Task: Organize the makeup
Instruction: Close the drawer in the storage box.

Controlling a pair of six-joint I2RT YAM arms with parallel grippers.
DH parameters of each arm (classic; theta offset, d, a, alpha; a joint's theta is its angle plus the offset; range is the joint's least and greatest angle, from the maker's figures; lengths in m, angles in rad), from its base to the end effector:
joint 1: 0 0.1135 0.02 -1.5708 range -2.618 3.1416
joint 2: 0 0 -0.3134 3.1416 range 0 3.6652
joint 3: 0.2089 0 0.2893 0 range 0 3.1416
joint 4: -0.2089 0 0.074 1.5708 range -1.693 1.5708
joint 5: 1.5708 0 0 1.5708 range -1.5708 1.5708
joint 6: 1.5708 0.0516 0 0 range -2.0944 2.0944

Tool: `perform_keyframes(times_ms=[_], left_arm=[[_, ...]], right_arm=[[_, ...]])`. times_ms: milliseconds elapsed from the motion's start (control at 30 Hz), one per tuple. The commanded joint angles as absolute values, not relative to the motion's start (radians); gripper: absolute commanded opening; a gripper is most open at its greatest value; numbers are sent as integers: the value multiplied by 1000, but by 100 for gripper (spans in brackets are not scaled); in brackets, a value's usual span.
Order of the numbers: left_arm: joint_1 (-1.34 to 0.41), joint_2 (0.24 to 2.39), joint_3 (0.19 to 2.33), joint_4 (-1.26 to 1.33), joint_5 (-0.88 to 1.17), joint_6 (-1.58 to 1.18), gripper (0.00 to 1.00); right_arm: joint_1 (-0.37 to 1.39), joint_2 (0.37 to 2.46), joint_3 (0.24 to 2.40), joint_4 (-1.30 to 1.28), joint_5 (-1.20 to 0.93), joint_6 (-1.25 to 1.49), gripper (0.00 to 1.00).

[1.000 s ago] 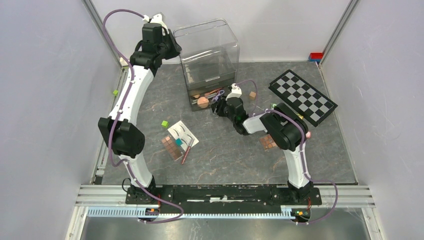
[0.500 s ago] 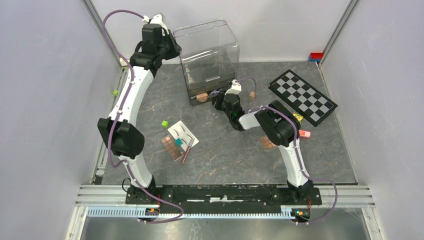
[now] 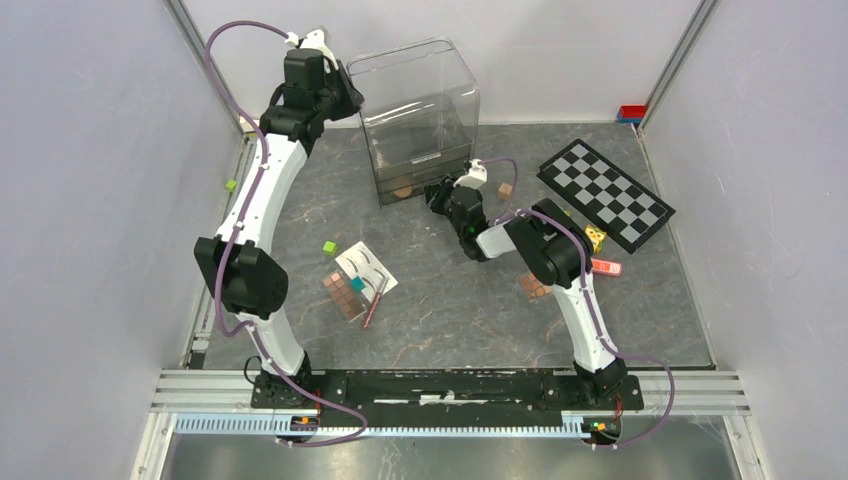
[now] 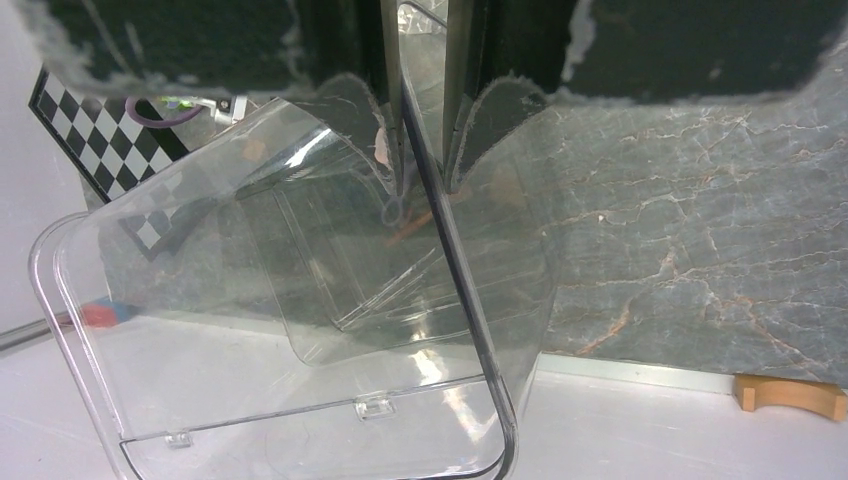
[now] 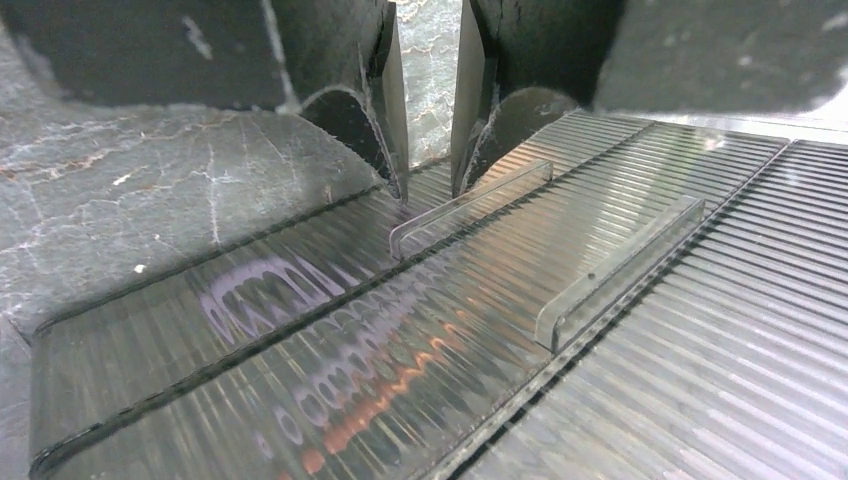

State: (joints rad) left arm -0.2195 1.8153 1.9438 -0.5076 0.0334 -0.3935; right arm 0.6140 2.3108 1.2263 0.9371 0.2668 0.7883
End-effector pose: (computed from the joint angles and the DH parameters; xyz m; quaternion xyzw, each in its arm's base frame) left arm 0.4735 -0.1074 0.4669 -0.0626 0.8252 -0.1825 0.5308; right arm 0.4484 0.2995 0.1046 0.1519 0.7401 0.3406 0.5596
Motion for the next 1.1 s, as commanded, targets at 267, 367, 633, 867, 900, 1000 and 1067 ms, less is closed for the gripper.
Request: perform_keyframes(times_ms=[267,367,633,867,900,1000,1067], left_arm=[[-262,1764,1872,-632,175,-393,15],[-263,1740,1861,-640,176,-387,10],[-269,1652,1805,-666,160,-417,9],[-319,1527,1665,-641,105,-513,10],[-330,1516,1647,-634,101,-522,11],[-364,1492,1615,-632,98,-537,17],[-380,1473,1593,-632,98,-544,23]], right_arm=[[601,2055,878,1227,250,686,35],[600,1911,725,1236,261,625,36],[600,1583,476,1150,330,562,37],[600,1434,382,1057,367,580,45],[600,1425,374,1050,371,581,45],[599,1428,379,1027,373,566,46],[600,1443,401,1014,368,554,46]])
